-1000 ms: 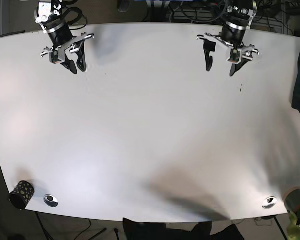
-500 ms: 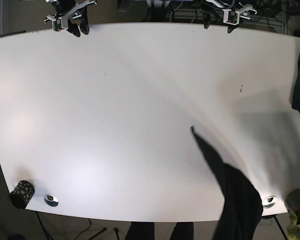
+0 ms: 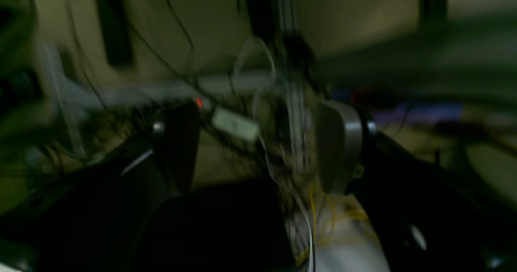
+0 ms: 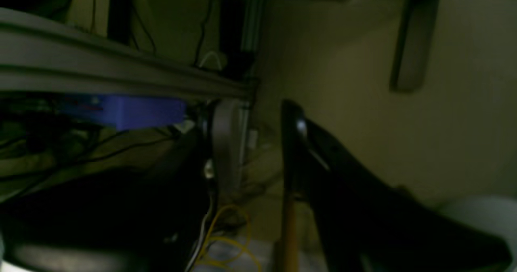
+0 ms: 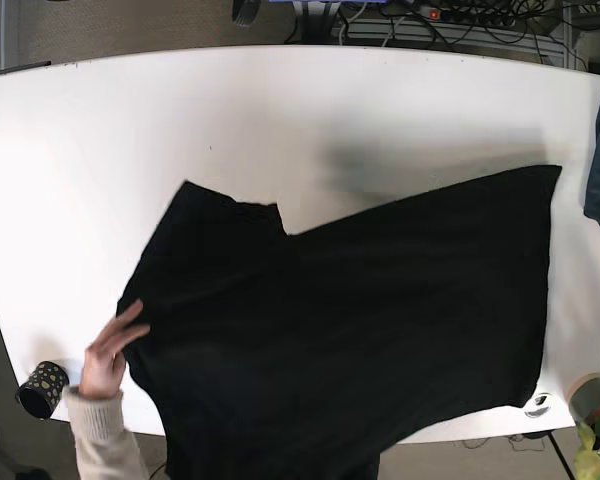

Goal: Fold the T-shirt properly

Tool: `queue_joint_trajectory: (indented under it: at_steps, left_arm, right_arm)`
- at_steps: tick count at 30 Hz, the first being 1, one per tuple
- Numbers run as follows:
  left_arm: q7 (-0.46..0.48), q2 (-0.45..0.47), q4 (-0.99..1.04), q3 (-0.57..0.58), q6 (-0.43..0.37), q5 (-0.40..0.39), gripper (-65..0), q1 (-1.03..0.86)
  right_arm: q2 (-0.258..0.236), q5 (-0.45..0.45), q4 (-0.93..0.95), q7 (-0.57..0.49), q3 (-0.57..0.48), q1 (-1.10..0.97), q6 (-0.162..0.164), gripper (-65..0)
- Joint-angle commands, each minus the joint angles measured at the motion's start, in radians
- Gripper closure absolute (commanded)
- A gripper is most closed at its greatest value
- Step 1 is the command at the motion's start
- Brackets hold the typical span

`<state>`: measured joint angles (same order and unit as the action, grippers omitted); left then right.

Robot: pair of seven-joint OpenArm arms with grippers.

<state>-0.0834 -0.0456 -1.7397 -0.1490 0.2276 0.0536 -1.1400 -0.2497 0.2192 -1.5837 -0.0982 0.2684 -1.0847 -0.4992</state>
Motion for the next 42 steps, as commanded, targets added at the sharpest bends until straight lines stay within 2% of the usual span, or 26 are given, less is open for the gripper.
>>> queue_joint_trajectory:
  at_steps: [1, 7, 16, 22, 26, 36, 42]
  left_arm:
    - [0.02, 0.005, 0.06, -0.001, 0.002, -0.001, -40.8, 0.024]
    - [0.02, 0.005, 0.122, -0.002, 0.002, -0.002, -40.8, 0.076]
    - [0.021, 0.005, -0.033, -0.002, 0.002, -0.007, -40.8, -0.01]
    - [0.021, 0.002, -0.167, -0.002, 0.002, -0.007, -40.8, -0.05]
    - [0.021, 0.002, -0.202, -0.002, 0.002, -0.007, -40.8, -0.045]
    - [0.026, -0.001, -0.276, 0.006, 0.003, -0.008, -41.3, -0.011]
    - [0.024, -0.001, -0.276, 0.004, 0.006, -0.008, -41.5, 0.058]
  right_arm:
    - [-0.013, 0.009, 0.055, -0.011, -0.033, 0.018, -0.013, -16.0]
    - [-0.004, 0.009, 0.115, -0.011, -0.053, 0.054, -0.013, -16.0]
    - [-0.003, 0.012, 0.021, -0.011, -0.044, -0.015, -0.013, -16.0]
    - [-0.004, 0.121, -0.056, -0.008, 0.029, -0.068, -0.013, -16.0]
    - [-0.004, 0.161, -0.093, -0.005, 0.067, -0.084, -0.014, -16.0]
    - [-0.003, 0.191, -0.237, -0.004, 0.11, -0.11, -0.011, -16.0]
    - [-0.003, 0.191, -0.283, -0.002, 0.127, -0.051, -0.006, -16.0]
